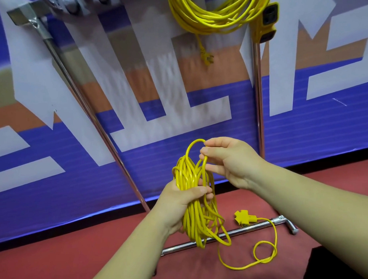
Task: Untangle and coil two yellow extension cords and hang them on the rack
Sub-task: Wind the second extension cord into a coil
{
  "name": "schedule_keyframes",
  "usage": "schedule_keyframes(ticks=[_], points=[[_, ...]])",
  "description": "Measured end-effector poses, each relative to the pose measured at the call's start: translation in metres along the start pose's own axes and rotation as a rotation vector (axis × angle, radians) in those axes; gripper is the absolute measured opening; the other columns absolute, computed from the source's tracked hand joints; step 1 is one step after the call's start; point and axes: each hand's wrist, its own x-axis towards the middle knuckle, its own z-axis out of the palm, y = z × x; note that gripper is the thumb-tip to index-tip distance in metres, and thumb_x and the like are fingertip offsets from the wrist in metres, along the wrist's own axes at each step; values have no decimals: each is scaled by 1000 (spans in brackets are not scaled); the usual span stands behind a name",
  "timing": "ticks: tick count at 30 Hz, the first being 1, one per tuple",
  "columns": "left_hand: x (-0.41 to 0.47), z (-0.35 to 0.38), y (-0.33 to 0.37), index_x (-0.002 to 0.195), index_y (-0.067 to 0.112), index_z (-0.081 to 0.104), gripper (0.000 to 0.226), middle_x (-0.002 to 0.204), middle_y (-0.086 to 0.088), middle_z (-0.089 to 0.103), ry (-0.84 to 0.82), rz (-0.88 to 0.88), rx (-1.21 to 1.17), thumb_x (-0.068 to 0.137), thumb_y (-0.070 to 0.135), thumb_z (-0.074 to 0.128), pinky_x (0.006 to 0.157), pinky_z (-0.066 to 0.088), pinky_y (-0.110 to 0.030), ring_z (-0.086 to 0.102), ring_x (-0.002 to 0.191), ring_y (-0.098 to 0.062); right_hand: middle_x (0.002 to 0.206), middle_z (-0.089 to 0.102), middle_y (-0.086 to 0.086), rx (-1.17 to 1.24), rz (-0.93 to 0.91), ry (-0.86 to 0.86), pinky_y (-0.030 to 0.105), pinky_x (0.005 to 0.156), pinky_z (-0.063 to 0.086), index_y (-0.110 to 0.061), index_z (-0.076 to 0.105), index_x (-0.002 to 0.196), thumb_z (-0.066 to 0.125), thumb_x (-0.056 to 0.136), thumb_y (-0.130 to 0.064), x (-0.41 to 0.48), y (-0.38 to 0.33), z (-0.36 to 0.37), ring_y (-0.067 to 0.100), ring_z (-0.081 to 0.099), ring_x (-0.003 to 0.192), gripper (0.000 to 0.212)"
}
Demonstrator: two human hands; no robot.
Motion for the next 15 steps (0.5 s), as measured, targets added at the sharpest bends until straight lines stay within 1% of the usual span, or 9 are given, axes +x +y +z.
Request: schedule_keyframes(ticks=[2, 4, 6, 8, 9, 11, 12, 13, 15], points=[[0, 0, 4, 92, 0, 65, 25, 80, -22, 67, 9, 19, -52, 69, 1, 73, 66, 59, -39, 67, 69, -29, 98, 72, 10, -9, -38, 0, 29, 69, 59, -12, 68, 103, 71, 89, -6, 0, -2, -4, 19, 75, 86, 16], [0, -4, 12, 90, 3, 64, 24, 79, -21, 64, 11, 44, -89, 68, 1, 74, 66, 58, -39, 65, 66, -28, 105, 71, 11, -39, -88, 16, 33, 74, 60, -13, 65, 107, 72, 90, -12, 1, -5, -10, 24, 74, 92, 18], [-2, -10, 23, 88, 6, 65, 21, 77, -19, 65, 27, 71, -134, 69, 1, 73, 65, 59, -38, 66, 65, -26, 99, 69, 12, -166, -125, -3, 39, 80, 61, -13, 60, 97, 73, 88, -10, -1, -3, -18, 23, 73, 88, 16], [-4, -19, 33, 92, 4, 64, 22, 76, -17, 67, 43, 112, -200, 71, 2, 71, 63, 59, -38, 67, 64, -24, 91, 71, 13, -458, -155, -151, 38, 80, 57, -13, 58, 87, 75, 84, -1, -5, 7, -25, 18, 69, 79, 21], [-5, -22, 37, 96, 2, 62, 25, 75, -16, 67, 46, 132, -225, 72, 1, 70, 63, 60, -37, 68, 65, -24, 91, 73, 14, -621, -164, -248, 38, 80, 55, -13, 59, 86, 76, 82, 0, -6, 15, -27, 17, 68, 78, 22], [-8, -29, 45, 97, 1, 60, 24, 72, -14, 67, 51, 169, -266, 75, -3, 71, 63, 61, -36, 68, 63, -22, 94, 73, 13, -870, -160, -409, 41, 82, 55, -18, 61, 86, 77, 80, -2, -7, 31, -29, 24, 70, 80, 24], [-9, -32, 48, 94, 2, 61, 21, 70, -12, 67, 62, 186, -285, 76, -1, 69, 63, 61, -35, 68, 61, -20, 93, 73, 11, -960, -162, -461, 41, 82, 55, -23, 60, 86, 77, 81, -3, -7, 38, -28, 23, 70, 80, 27], [-10, -34, 51, 93, 3, 61, 17, 68, -10, 67, 76, 202, -305, 77, 3, 66, 64, 62, -34, 68, 60, -19, 91, 73, 8, -1025, -171, -490, 38, 80, 56, -28, 58, 84, 75, 81, -5, -5, 44, -27, 17, 69, 78, 30], [-11, -38, 55, 94, 4, 61, 17, 68, -8, 67, 82, 224, -339, 77, 7, 62, 63, 62, -33, 68, 60, -17, 84, 71, -1, -1093, -202, -496, 24, 73, 52, -32, 56, 81, 73, 82, -6, -1, 50, -24, 2, 63, 70, 32]])
